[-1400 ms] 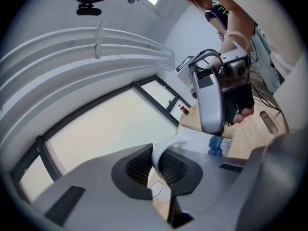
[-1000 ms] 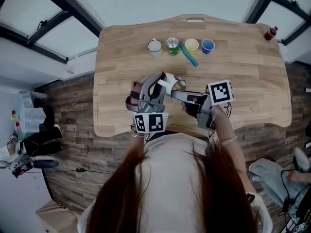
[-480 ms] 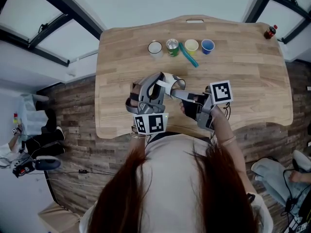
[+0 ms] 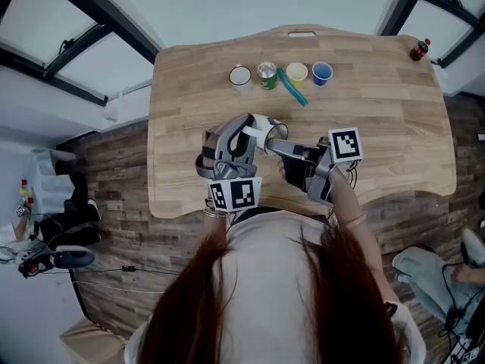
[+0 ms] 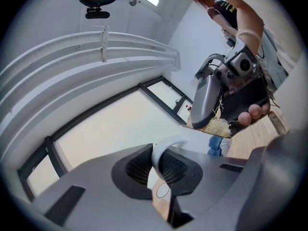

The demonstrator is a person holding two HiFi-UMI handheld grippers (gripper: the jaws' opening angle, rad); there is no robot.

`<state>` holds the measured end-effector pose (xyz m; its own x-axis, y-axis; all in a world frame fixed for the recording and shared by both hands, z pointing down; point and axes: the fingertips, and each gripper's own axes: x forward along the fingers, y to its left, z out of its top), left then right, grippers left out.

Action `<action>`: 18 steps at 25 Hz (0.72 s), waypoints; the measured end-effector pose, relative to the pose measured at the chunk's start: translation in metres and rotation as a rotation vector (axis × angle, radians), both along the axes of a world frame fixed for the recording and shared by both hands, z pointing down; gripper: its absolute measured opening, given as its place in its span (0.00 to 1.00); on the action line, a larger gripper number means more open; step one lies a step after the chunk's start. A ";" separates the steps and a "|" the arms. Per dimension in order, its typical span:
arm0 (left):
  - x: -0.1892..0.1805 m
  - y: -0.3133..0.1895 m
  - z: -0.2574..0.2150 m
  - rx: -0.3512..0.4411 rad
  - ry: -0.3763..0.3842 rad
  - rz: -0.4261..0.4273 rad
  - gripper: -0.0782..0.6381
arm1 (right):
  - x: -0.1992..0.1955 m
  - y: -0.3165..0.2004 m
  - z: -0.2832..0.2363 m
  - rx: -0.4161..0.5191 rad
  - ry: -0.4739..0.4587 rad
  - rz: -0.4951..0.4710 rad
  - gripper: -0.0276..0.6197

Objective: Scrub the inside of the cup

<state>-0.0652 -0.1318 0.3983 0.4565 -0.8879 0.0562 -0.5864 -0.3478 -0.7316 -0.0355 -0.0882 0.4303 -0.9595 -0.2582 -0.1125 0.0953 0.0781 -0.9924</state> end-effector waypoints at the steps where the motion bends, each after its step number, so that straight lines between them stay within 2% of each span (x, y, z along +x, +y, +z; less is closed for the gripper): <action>1: 0.000 0.000 0.000 -0.002 0.004 0.000 0.15 | 0.000 0.000 0.000 0.014 0.016 -0.001 0.23; 11: 0.001 -0.002 -0.002 -0.008 0.033 0.012 0.15 | 0.000 0.000 -0.004 0.182 0.177 -0.042 0.22; 18: 0.001 -0.003 -0.003 -0.022 0.052 0.016 0.15 | -0.002 0.006 -0.003 0.330 0.346 -0.091 0.22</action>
